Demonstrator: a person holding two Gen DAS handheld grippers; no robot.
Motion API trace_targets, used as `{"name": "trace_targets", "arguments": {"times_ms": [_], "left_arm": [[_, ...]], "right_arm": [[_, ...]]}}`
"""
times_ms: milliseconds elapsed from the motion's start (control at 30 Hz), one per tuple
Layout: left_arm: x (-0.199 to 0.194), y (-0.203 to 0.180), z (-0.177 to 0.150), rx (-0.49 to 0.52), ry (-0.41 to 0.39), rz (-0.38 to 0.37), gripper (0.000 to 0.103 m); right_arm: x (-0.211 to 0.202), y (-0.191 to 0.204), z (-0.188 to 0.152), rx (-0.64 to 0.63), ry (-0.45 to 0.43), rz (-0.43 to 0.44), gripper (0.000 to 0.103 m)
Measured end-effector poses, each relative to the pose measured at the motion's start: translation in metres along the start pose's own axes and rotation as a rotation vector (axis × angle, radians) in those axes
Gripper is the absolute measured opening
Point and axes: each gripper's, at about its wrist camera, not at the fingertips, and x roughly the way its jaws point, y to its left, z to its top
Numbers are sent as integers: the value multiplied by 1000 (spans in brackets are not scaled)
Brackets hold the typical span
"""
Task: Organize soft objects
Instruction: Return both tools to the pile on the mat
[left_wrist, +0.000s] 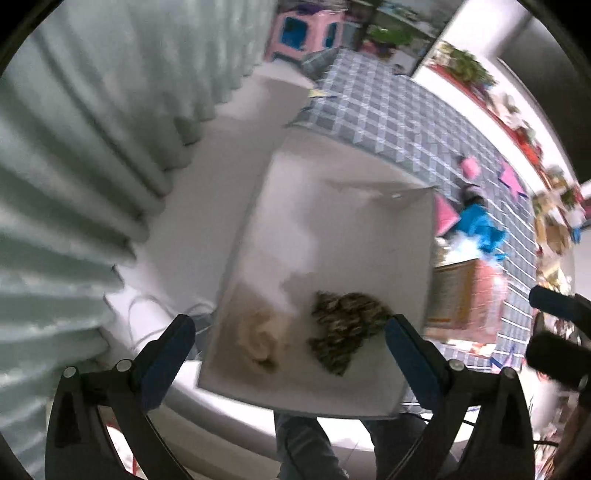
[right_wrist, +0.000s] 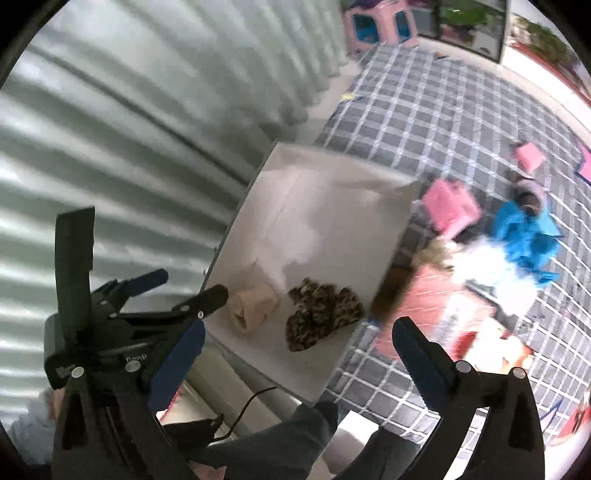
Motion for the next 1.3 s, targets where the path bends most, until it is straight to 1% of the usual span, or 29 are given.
{"name": "trace_targets", "arguments": {"times_ms": [67, 133, 200, 267, 333, 367, 467, 567, 633, 800, 933, 1033, 1133, 1200, 1233, 1300], "left_arm": [[-1, -18, 9, 42, -2, -22, 103], [0, -43, 18, 97, -5, -41, 103], [6, -69, 26, 151, 4, -43, 103], [12, -90, 31, 184, 13, -37, 103], [17, -104, 35, 202, 24, -30, 103], [19, -110, 37, 208, 30, -27, 103], [28, -129, 44, 231, 44, -5, 103], [37, -147, 52, 237, 59, 15, 103], [43, -156, 57, 231, 69, 26, 103], [63, -179, 70, 215, 113, 46, 103], [75, -193, 80, 203, 131, 58, 103], [84, -201, 88, 193, 142, 66, 103], [96, -209, 96, 182, 158, 67, 103], [108, -215, 101, 175, 182, 65, 103], [113, -217, 102, 174, 193, 64, 103], [122, -226, 106, 171, 212, 61, 103]], "right_arm": [[-14, -17, 1, 49, -29, -12, 102], [-30, -46, -2, 123, -59, -39, 102], [-41, -80, -7, 189, -79, -72, 102], [-45, -106, -7, 238, -74, -106, 102], [-42, -144, -12, 306, -57, -149, 102], [-39, -155, -12, 326, -47, -157, 102], [-24, -205, -19, 409, 3, -183, 102], [-7, -238, -23, 445, 60, -202, 102], [7, -257, -25, 462, 91, -198, 102], [45, -277, -19, 459, 162, -157, 102], [75, -276, -5, 421, 204, -104, 102], [99, -276, 11, 388, 223, -95, 102], [118, -277, 22, 354, 227, -121, 102], [129, -279, 25, 311, 245, -186, 102], [130, -283, 25, 291, 237, -239, 102], [125, -297, 22, 312, 210, -274, 102]]}}
